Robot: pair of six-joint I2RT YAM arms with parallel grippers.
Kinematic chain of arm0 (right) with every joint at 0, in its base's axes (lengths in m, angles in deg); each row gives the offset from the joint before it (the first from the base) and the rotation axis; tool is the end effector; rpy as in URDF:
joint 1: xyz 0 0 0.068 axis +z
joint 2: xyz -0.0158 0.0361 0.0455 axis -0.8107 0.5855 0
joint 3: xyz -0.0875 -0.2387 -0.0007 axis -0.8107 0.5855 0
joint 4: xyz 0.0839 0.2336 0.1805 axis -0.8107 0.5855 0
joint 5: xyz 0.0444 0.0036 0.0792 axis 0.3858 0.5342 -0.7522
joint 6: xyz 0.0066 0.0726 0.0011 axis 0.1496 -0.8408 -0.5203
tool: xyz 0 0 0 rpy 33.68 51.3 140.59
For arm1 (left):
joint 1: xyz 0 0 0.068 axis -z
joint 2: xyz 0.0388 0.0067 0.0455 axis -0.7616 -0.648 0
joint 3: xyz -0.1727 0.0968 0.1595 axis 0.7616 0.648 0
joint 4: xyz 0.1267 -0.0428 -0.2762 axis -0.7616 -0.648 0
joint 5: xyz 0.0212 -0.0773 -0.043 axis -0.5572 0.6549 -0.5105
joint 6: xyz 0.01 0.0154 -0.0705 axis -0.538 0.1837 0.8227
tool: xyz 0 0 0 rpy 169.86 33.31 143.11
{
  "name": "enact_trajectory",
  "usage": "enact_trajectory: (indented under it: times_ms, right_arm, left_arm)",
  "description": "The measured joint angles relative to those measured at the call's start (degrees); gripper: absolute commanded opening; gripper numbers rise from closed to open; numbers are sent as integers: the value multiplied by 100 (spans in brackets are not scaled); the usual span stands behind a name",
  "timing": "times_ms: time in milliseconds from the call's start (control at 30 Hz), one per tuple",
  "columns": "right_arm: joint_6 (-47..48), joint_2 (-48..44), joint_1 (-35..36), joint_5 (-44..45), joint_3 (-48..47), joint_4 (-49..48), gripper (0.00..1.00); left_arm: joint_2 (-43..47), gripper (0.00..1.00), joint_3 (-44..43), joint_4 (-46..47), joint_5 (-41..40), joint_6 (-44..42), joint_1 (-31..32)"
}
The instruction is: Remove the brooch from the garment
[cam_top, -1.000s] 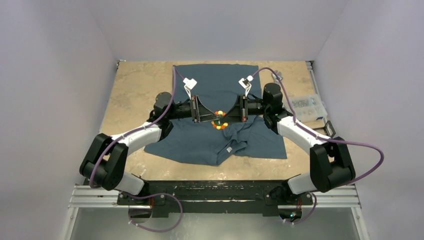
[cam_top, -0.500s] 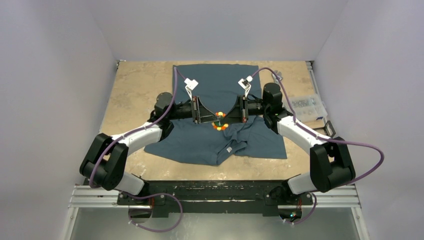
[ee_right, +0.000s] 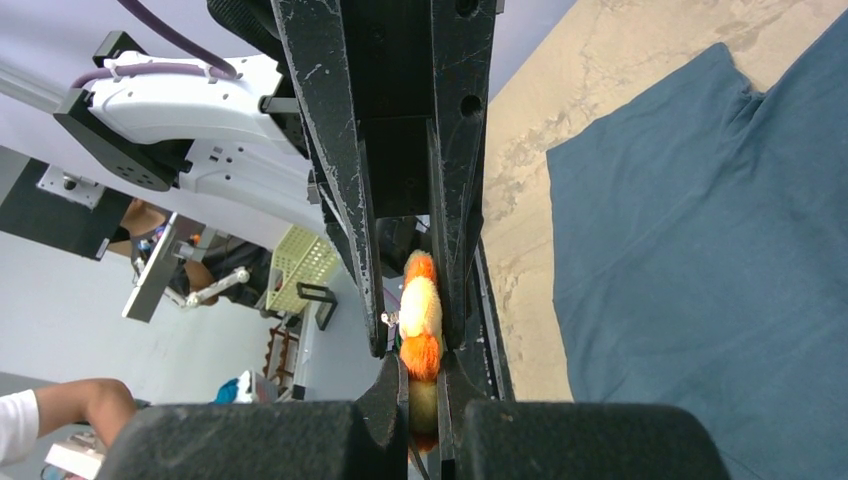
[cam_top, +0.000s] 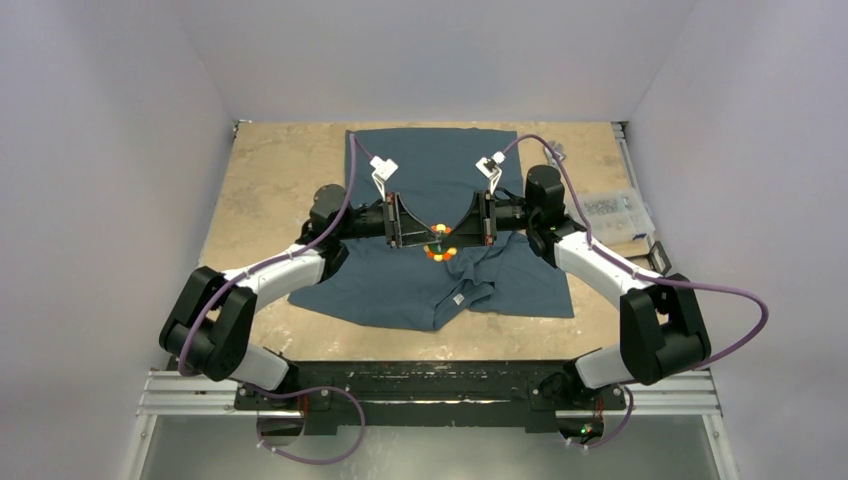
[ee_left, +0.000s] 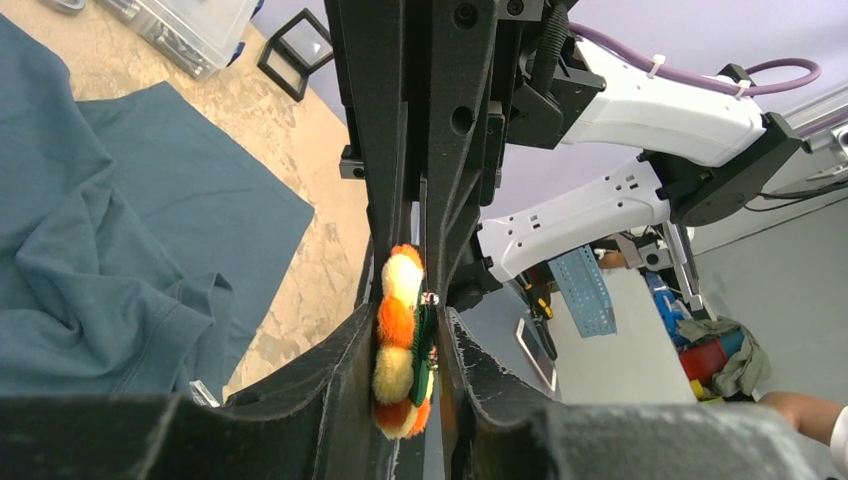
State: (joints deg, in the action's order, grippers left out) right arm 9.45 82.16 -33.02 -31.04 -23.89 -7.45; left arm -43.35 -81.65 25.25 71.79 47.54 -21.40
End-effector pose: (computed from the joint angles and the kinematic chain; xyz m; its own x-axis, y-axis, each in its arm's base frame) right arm 0.3148 0.1823 0.2320 -0.7849 -0.0414 -0.6182 -0.6196 0.0439 0.7837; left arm 0.2976 -0.2159 0.2193 -0.8119 -0.1218 -0.5709 0.5715 0.0332 -0.8199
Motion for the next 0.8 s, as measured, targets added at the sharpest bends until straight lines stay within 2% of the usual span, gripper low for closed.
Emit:
enact_trajectory:
  times_ms: [167,333,667,800]
  right_arm:
    - [2,0,2,-11,0,0,0]
    - [0,0,17,-9,-9,2,0]
    - [2,0,103,33,-103,-11,0]
    - [59,0,103,35,-111,4,0]
  left_arm:
    - [0,27,0,20,22,-39,7]
    - [0,33,0,37,42,-79,11]
    - [0,51,0,39,131,-79,173]
    - [2,62,0,83,153,-68,140]
